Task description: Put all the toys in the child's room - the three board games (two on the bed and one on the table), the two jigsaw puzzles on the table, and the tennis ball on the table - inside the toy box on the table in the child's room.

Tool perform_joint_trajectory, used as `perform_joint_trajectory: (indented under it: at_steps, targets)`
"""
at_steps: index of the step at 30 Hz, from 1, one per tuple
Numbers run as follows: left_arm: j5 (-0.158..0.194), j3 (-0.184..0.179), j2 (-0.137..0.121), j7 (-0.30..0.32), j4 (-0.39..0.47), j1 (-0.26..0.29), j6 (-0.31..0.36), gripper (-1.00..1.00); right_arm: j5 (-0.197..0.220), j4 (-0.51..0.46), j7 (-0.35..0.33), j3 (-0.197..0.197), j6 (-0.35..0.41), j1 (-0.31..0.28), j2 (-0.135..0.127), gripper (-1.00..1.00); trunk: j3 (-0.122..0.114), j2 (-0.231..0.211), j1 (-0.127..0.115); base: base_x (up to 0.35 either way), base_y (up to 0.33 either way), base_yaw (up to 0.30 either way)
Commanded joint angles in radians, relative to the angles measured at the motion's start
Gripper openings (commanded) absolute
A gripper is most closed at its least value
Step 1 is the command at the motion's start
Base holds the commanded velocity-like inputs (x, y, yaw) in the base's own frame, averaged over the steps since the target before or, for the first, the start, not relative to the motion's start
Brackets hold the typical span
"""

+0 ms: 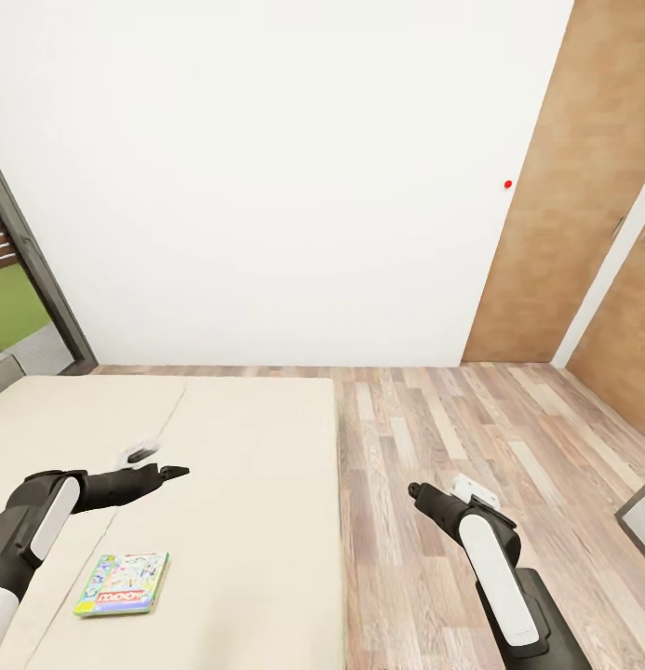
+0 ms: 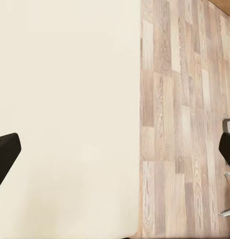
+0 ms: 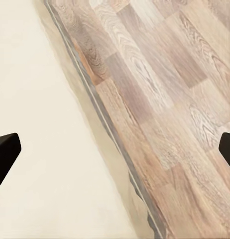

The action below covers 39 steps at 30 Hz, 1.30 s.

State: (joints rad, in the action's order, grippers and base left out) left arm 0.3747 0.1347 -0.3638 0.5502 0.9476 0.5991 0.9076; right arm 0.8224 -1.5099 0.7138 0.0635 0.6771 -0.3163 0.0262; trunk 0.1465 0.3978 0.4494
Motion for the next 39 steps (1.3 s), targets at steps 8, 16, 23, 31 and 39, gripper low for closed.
perform_joint_trajectory:
  at_steps: [8, 16, 23, 31, 39]
  targets:
    - [-0.002, 0.002, 0.000, 0.005, 0.000, 0.001, 0.005, 1.00, 0.009, -0.001, 0.010, 0.001, 0.001, -0.001, 0.000, 1.00, 0.002, 0.002, 0.001, 0.000, 0.052, -0.080]
    - [-0.001, 0.001, 0.000, 0.004, 0.000, 0.001, 0.005, 1.00, 0.009, -0.001, 0.010, 0.001, 0.002, -0.001, 0.001, 1.00, 0.002, 0.002, 0.001, 0.000, 0.151, -0.059]
    - [-0.002, 0.001, 0.000, 0.005, 0.000, 0.001, 0.005, 1.00, 0.009, -0.001, 0.010, 0.001, 0.001, -0.001, 0.001, 1.00, 0.002, 0.002, 0.001, 0.000, 0.063, -0.076]
    - [-0.002, 0.001, 0.000, 0.004, 0.000, 0.001, 0.005, 1.00, 0.009, -0.001, 0.010, 0.001, 0.001, -0.001, 0.002, 1.00, 0.002, 0.002, 0.001, 0.000, 0.222, -0.011]
    - [-0.002, 0.001, -0.001, 0.005, 0.000, 0.001, 0.005, 1.00, 0.009, -0.001, 0.010, 0.001, 0.001, -0.001, 0.002, 1.00, 0.002, 0.002, 0.001, 0.000, 0.254, -0.001]
